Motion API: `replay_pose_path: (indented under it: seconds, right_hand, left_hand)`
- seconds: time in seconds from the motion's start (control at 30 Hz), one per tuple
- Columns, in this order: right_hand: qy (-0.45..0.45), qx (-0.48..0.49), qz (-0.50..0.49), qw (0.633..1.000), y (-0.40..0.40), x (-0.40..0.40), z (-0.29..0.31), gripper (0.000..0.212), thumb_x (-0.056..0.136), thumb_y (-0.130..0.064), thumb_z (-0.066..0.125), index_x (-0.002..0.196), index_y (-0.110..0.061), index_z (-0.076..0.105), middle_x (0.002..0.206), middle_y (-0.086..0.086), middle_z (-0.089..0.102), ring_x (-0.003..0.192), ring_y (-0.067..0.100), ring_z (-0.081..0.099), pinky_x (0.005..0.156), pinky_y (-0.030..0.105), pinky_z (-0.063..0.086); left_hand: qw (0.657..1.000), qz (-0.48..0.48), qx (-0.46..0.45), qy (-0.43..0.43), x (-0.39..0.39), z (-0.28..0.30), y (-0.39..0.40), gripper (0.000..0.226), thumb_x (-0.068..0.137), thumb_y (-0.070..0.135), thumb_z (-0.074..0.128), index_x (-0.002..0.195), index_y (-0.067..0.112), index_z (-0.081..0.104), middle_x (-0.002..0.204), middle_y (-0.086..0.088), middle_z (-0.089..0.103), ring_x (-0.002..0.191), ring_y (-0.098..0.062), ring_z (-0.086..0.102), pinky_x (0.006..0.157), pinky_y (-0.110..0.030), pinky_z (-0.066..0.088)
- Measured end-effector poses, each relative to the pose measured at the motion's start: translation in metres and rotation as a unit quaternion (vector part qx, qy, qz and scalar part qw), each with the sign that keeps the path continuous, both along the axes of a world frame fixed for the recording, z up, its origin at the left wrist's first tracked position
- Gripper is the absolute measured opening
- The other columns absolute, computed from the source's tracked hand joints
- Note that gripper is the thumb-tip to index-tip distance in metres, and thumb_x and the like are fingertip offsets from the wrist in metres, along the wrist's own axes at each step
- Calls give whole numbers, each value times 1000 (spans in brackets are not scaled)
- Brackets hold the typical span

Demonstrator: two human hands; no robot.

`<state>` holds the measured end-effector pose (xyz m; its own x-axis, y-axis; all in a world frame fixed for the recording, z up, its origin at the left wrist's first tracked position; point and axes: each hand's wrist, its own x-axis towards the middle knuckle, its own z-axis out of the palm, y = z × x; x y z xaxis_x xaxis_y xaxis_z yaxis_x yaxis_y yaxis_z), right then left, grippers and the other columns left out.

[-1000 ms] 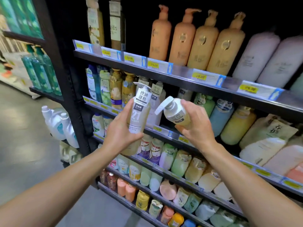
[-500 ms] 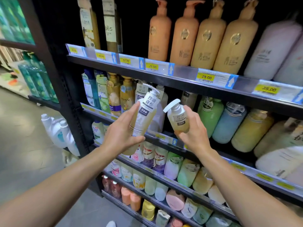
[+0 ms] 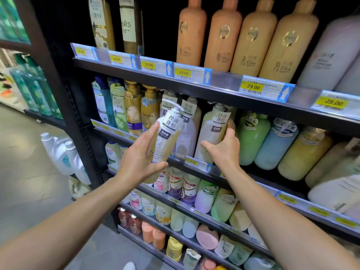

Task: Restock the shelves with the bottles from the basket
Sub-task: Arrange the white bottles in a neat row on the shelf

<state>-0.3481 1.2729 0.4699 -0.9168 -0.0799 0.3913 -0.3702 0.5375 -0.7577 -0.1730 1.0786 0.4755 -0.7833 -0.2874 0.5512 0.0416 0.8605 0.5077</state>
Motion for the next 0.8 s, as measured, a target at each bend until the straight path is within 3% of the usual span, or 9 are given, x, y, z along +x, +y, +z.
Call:
replay_pose_path:
  seconds: [0.13, 0.23, 0.43, 0.8]
  right_hand:
    - [18, 19, 3, 1000, -8, 6, 2, 78, 63, -45, 85, 120, -27, 35, 109, 11, 57, 96, 30, 55, 76, 31, 40]
    - [5, 35, -12, 999, -10, 7, 3, 70, 65, -47, 85, 113, -21, 40, 107, 11, 55, 97, 32, 56, 75, 33, 40]
    - [-14, 65, -24, 998, -8, 8, 4, 63, 70, -52, 79, 98, -17, 34, 109, 15, 56, 100, 37, 56, 74, 36, 40]
    - [-43, 70, -23, 996, -10, 11, 12, 62, 73, -51, 79, 98, -17, 33, 114, 16, 54, 104, 37, 55, 78, 39, 44]
  left_hand:
    - [1000, 10, 21, 8, 1, -8, -1, 125, 64, 36, 90, 146, 63, -1, 155, 14, 37, 136, -16, 43, 101, -43, 47]
    - [999, 13, 37, 10, -2, -14, -2, 124, 64, 38, 90, 148, 60, 2, 155, 15, 36, 137, -14, 42, 103, -41, 45]
    - [998, 36, 55, 7, -7, -24, -1, 124, 60, 46, 88, 148, 61, 2, 151, 10, 43, 126, -21, 53, 91, -36, 47]
    - [996, 32, 87, 12, -13, -23, 0, 123, 59, 45, 88, 148, 61, 4, 151, 12, 43, 129, -17, 50, 97, -35, 46]
